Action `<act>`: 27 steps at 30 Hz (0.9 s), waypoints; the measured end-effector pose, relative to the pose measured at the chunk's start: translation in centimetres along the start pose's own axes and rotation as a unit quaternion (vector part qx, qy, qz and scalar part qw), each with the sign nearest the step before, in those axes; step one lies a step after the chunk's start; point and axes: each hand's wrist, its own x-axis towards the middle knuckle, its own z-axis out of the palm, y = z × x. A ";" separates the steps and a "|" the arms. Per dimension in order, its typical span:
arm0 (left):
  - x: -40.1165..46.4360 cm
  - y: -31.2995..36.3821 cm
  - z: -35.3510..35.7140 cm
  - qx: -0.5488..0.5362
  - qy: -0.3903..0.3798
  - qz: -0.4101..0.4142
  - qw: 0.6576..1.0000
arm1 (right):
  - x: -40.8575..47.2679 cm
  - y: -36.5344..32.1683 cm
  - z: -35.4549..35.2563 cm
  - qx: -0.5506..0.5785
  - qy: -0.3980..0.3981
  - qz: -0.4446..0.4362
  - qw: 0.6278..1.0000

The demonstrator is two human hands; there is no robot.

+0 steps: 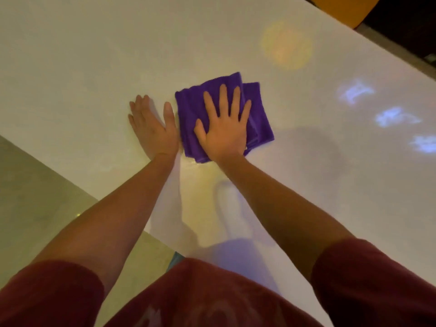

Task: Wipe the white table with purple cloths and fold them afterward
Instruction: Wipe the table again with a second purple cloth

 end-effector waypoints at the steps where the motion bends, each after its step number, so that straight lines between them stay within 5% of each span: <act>1: 0.1 -0.2 -0.3 -0.045 0.000 -0.012 0.999 | -2.8 -0.4 0.2 0.021 -0.001 -0.033 0.999; 4: 0.7 -1.2 -1.5 -0.146 -0.006 -0.031 0.989 | -12.3 0.2 0.6 0.025 -0.040 -0.107 0.993; 8: 3.6 -5.8 -4.3 0.053 0.048 0.010 0.997 | -16.1 0.8 0.4 0.032 -0.036 -0.083 0.995; 12: 4.3 -9.8 -5.4 0.210 -0.009 -0.068 0.975 | -10.3 -1.1 0.5 0.018 -0.021 -0.008 1.000; 21: 4.5 -10.1 -5.1 0.209 0.000 -0.058 0.976 | 10.6 -5.9 0.9 -0.007 0.004 0.109 0.994; 27: 4.6 -10.7 -5.2 0.204 -0.014 -0.053 0.977 | 9.5 -12.0 2.1 -0.021 -0.025 0.015 0.999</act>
